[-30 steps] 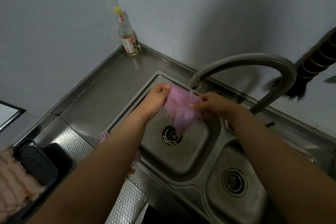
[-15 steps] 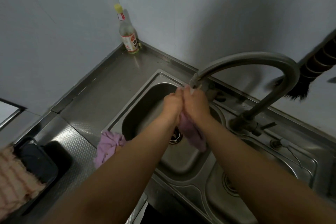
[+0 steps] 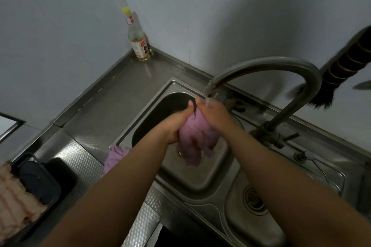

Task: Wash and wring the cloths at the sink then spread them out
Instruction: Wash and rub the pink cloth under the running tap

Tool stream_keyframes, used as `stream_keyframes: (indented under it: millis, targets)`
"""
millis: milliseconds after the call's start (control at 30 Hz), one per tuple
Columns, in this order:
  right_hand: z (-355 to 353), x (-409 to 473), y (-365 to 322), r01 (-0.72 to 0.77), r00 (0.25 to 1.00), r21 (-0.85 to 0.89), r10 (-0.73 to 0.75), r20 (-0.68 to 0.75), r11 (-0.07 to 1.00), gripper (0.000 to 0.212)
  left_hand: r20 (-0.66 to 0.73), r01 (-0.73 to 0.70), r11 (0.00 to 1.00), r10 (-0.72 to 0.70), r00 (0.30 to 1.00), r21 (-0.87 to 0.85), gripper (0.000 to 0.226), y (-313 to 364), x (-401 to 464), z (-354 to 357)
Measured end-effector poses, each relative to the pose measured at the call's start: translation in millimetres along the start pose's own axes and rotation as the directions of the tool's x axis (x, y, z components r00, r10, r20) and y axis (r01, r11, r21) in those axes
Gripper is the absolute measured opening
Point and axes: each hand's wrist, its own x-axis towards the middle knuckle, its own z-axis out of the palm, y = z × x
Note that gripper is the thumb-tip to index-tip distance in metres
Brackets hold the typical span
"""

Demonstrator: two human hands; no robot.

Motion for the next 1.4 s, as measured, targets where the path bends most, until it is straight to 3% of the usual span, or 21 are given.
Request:
stream_keyframes:
  millis: [33,100,133,233,300,367,467,500,567,667,767,867,967,1067,1133,1233,1400]
  targets:
    - [-6,0,1,0.003,0.996,0.041,-0.006,0.087,0.999,0.038,0.057,-0.040,0.997,0.036,0.998,0.060,0.046,-1,1,-8]
    - [-11,0,1,0.031,0.968,0.086,-0.051,0.247,0.996,0.037,0.101,-0.140,0.972,0.123,0.987,0.191,0.011,3,-4,-18]
    - [-14,-1,0,0.039,0.953,0.096,-0.066,0.296,0.995,0.040,0.131,-0.166,0.961,0.139,0.982,0.220,0.010,6,-9,-20]
    - [-33,2,-4,-0.004,0.893,0.291,-0.127,0.431,0.957,0.027,0.254,-0.200,0.967,0.156,0.954,0.156,0.051,17,-15,-26]
    - [-48,4,-4,-0.097,0.838,0.393,-0.138,0.527,0.914,0.034,0.321,-0.229,0.956,0.162,0.933,0.185,0.060,24,-21,-29]
    - [-60,5,0,-0.173,0.802,0.304,-0.046,0.596,0.937,0.042,0.337,-0.307,0.911,0.207,0.918,0.276,0.045,27,-25,-32]
    - [-67,3,7,-0.140,0.763,-0.011,0.115,0.636,0.990,0.036,0.330,-0.381,0.891,0.293,0.898,0.246,0.023,28,-32,-32]
    - [-66,2,9,-0.155,0.777,-0.006,0.126,0.617,0.988,0.034,0.340,-0.397,0.890,0.310,0.888,0.224,0.020,27,-33,-32]
    - [-61,-3,14,-0.210,0.824,0.174,0.079,0.561,0.962,0.028,0.349,-0.403,0.896,0.323,0.880,0.187,0.022,23,-33,-34]
    - [-52,-8,21,-0.156,0.892,0.435,-0.062,0.447,0.887,0.041,0.395,-0.354,0.925,0.277,0.876,0.137,0.033,18,-37,-37]
    - [-40,-15,14,-0.081,0.918,0.492,-0.127,0.375,0.867,0.034,0.460,-0.249,0.967,0.199,0.865,0.051,0.040,17,-40,-32]
    - [-33,-19,7,0.000,0.934,0.394,-0.141,0.328,0.919,0.021,0.298,-0.281,0.951,0.233,0.926,0.131,0.049,19,-30,-22]
    - [-31,-18,3,0.055,0.980,0.162,-0.084,0.178,0.985,0.024,0.141,-0.443,0.871,0.422,0.896,0.210,0.018,18,-23,-13]
    - [-34,-18,4,0.008,1.000,0.037,-0.009,0.014,0.999,0.031,-0.004,-0.495,0.868,0.495,0.869,0.033,0.013,13,-16,-10]
    - [-25,-21,3,0.002,1.000,0.069,-0.002,-0.003,0.998,0.031,-0.045,-0.468,0.877,0.466,0.883,-0.111,0.028,12,-15,-2]
    - [4,-27,-5,-0.009,1.000,0.037,0.008,0.009,0.999,0.036,-0.186,-0.389,0.906,0.358,0.915,-0.169,0.047,14,-19,27]
    - [6,-14,-6,0.019,0.963,-0.045,-0.030,-0.267,0.999,0.036,-0.296,-0.283,0.924,0.204,0.933,-0.256,0.026,12,-21,70]
